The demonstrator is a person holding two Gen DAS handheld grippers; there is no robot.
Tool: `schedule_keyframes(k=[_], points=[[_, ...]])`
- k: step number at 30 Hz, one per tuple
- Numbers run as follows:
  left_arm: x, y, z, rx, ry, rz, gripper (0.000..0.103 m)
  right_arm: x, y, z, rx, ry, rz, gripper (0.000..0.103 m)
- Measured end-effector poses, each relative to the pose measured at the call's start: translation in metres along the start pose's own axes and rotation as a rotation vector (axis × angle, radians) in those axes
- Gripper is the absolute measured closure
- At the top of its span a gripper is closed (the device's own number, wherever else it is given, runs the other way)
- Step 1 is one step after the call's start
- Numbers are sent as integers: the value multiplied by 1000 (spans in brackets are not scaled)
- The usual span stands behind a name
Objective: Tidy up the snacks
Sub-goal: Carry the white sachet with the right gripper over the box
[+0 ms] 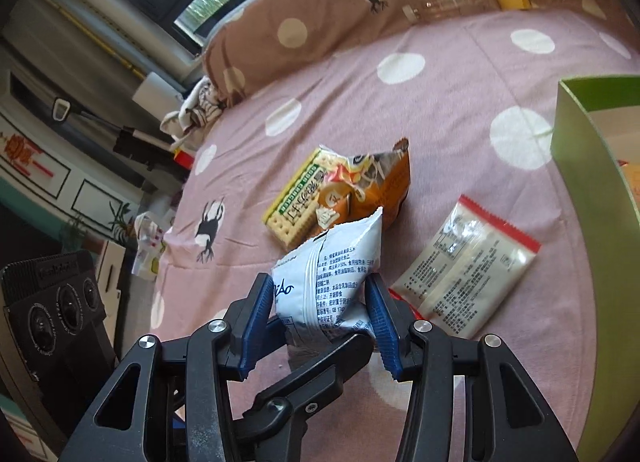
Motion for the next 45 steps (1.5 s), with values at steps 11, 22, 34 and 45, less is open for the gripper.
schedule_keyframes(k=[11,22,34,45], points=[[32,-11,-15,128,-6,102,59,-4,-7,-43,138,-1,-47,52],[76,-21,-7,183,48,193,59,24,-15,-86,259,32,-9,52],[140,-32,38,124,151,319,60,97,-20,-130,374,95,160,52],[178,-29,78,17,210,390,60,153,-16,-142,396,140,318,52]])
Point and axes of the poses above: each gripper's, at about its wrist camera, not at the fingertips, and z roughly the way its jaws point, x to its right, y to its underside, the point moved 4 cm from there along z, roughly the way its jaws point, and after that the axes turned 6 degrees about y, right-handed, at the moved point
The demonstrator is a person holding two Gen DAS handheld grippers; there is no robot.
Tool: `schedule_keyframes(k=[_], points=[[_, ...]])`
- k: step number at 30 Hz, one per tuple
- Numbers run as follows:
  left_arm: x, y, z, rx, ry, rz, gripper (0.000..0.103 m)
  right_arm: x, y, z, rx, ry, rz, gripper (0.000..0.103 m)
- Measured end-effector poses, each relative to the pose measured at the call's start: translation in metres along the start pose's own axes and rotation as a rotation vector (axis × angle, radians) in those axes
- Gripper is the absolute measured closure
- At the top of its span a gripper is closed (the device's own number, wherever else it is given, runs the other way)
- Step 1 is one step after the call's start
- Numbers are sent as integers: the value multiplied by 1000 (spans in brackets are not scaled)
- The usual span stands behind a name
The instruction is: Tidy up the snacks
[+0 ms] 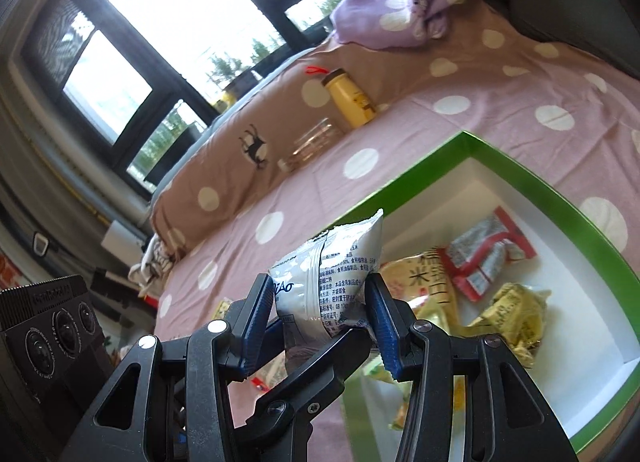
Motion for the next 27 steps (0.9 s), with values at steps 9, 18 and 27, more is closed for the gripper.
schedule_keyframes(k=[9,18,27], points=[[8,0,32,-79,54,-3,61,33,-2,6,-23,67,97,52],[13,1,51,-134,89,-6,61,55,-2,8,-40,107,160,52],[11,5,64,-176,83,-25,63,64,-1,16,-70,154,191,52]])
Point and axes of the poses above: each gripper's, at about its wrist camera, not at the fingertips, and z roughly the way its jaws point, x to its right, y to its underside, the point moved 4 cm from there along z, roughly the way its jaws point, and after that the axes turned 6 degrees about y, right-handed, at the moved point
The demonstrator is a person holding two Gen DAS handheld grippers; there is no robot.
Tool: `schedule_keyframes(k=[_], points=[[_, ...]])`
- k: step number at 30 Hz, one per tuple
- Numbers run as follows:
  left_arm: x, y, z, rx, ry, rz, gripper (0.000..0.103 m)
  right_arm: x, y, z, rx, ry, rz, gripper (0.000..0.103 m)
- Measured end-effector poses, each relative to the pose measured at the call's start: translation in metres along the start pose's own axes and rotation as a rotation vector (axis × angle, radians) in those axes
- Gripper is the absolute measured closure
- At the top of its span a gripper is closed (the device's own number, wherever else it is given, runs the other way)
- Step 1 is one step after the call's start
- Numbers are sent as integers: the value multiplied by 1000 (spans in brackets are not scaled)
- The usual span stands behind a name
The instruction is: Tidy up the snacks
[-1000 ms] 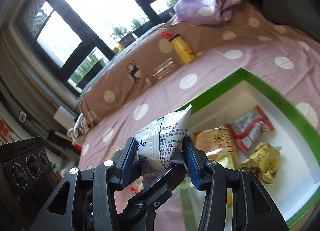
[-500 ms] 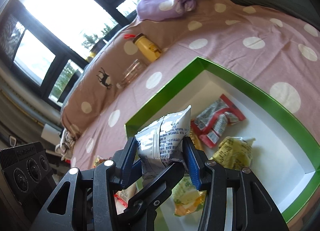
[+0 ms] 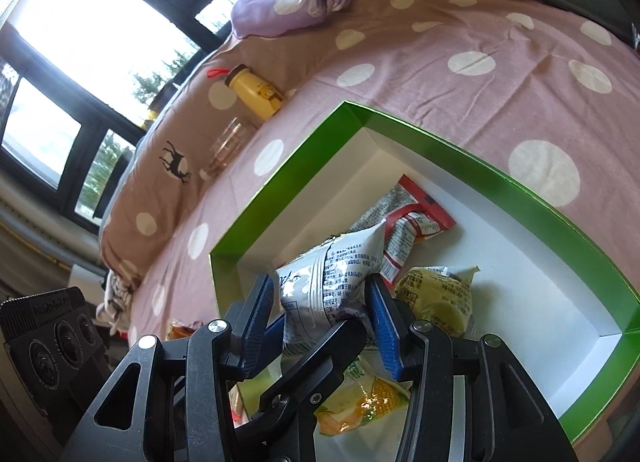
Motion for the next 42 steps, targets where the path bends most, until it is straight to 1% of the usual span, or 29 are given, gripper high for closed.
schedule_keyframes(k=[5,8,11,13,14,17,19,20,21,22,23,26,27,28,31,33,36,38,40,42], points=[[0,1,4,-5,-6,-1,66,5,0,3,-11,34,18,52],[0,1,1,0,-15,-4,66,6,-1,2,-4,34,26,52],[-3,3,-11,23,-22,-15,62,4,-2,-2,21,45,20,52],[-7,5,-21,41,-37,-22,57,1,-2,-7,45,62,9,52],[-10,6,-28,52,-48,-29,56,0,-3,-9,53,65,6,49],[-24,12,-50,85,-82,-62,48,-6,-2,-14,80,70,-14,46],[-37,19,-69,112,-132,-88,38,-13,-2,-18,97,73,-29,45],[-43,23,-78,126,-160,-102,34,-16,-2,-20,105,73,-37,42],[-52,28,-89,139,-193,-120,30,-22,-1,-21,115,68,-50,40],[-60,33,-100,148,-226,-139,30,-27,1,-22,122,62,-66,36],[-68,38,-111,156,-254,-162,30,-33,2,-22,126,57,-84,35],[-97,56,-149,202,-358,-252,25,-50,8,-23,127,57,-129,34],[-107,65,-163,226,-394,-285,19,-57,12,-23,129,55,-153,33],[-117,76,-176,246,-425,-315,17,-63,14,-23,129,50,-175,33],[-149,107,-208,278,-503,-423,17,-80,24,-20,115,31,-225,32],[-171,124,-222,298,-525,-502,17,-92,30,-15,95,21,-254,32],[-201,144,-235,310,-538,-630,17,-112,45,-5,43,11,-319,31],[-211,149,-239,327,-534,-673,17,-128,56,4,2,-7,-366,31],[-222,156,-238,309,-558,-729,17,-149,68,13,-57,-34,-420,31],[-229,160,-238,295,-565,-748,17,-172,77,21,-103,-41,-478,31]])
Point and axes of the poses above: each gripper's, at about its wrist camera, not at the fingertips, and z roughly the way its jaws point, x to its right, y to its underside, the point moved 4 cm from there along z, roughly the way its jaws point, and after that the axes turned 6 degrees about y, right-handed, at the moved point
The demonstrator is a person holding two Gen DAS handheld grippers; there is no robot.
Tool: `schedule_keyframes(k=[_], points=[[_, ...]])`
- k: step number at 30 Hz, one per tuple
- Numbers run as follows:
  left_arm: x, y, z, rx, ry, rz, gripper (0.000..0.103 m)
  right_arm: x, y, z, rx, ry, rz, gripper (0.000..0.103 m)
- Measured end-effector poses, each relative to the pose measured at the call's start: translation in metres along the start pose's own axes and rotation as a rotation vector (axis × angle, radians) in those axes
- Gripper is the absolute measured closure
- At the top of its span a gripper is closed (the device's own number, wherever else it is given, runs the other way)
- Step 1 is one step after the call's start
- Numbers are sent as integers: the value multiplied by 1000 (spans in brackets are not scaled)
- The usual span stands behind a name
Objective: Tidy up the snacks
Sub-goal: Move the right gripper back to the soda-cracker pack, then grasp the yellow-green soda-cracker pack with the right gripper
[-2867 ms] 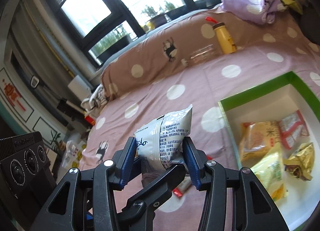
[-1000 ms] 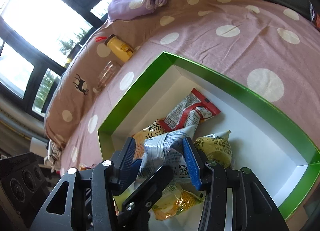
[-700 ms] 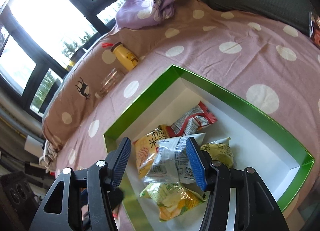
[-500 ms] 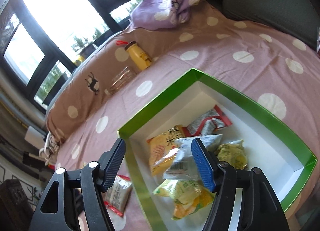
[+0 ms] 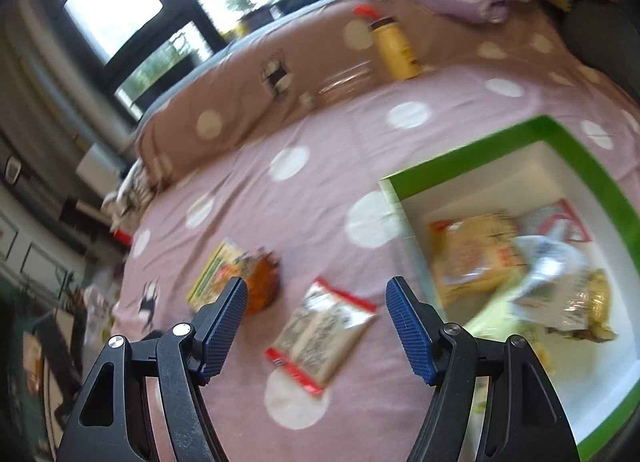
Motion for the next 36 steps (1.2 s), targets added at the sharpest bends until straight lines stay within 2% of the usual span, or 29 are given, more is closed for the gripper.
schedule_keyframes(k=[2,5,6,8,10,13,15,17,20,22,24,30,36], points=[[-3,-5,4,4,31,-18,18,-25,-7,8,-35,-26,-61,31],[-2,-13,13,-7,86,-53,19,-72,-25,33,-132,-156,-165,31],[1,-16,16,-8,98,-57,19,-84,-29,44,-164,-172,-186,31],[5,-20,23,-9,92,-60,21,-105,-38,67,-205,-154,-247,31],[7,-25,31,-19,77,-56,25,-122,-41,96,-253,-102,-319,31],[2,-27,45,-50,77,-88,32,-138,-39,136,-337,-71,-381,31],[-1,-25,55,-90,81,-125,39,-145,-34,160,-389,-38,-443,31],[-1,-26,57,-80,69,-126,40,-150,-29,178,-425,-3,-502,31],[3,-28,61,-83,98,-133,42,-149,-22,198,-472,22,-536,31],[3,-30,62,-74,63,-128,55,-147,-17,205,-502,3,-531,31],[6,-31,64,-73,69,-108,62,-145,-15,207,-511,-21,-504,31],[2,-33,63,-94,81,-110,67,-138,-10,200,-490,-44,-457,32],[5,-28,45,-84,53,-49,71,-141,-8,165,-443,-81,-414,33]])
Point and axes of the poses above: each gripper's, at about its wrist camera, not at the fingertips, and z roughly the way its jaws point, x to its right, y to its underside, the point moved 4 cm from there along z, roughly the way its jaws point, and after that the axes turned 6 degrees about y, right-handed, at the moved point
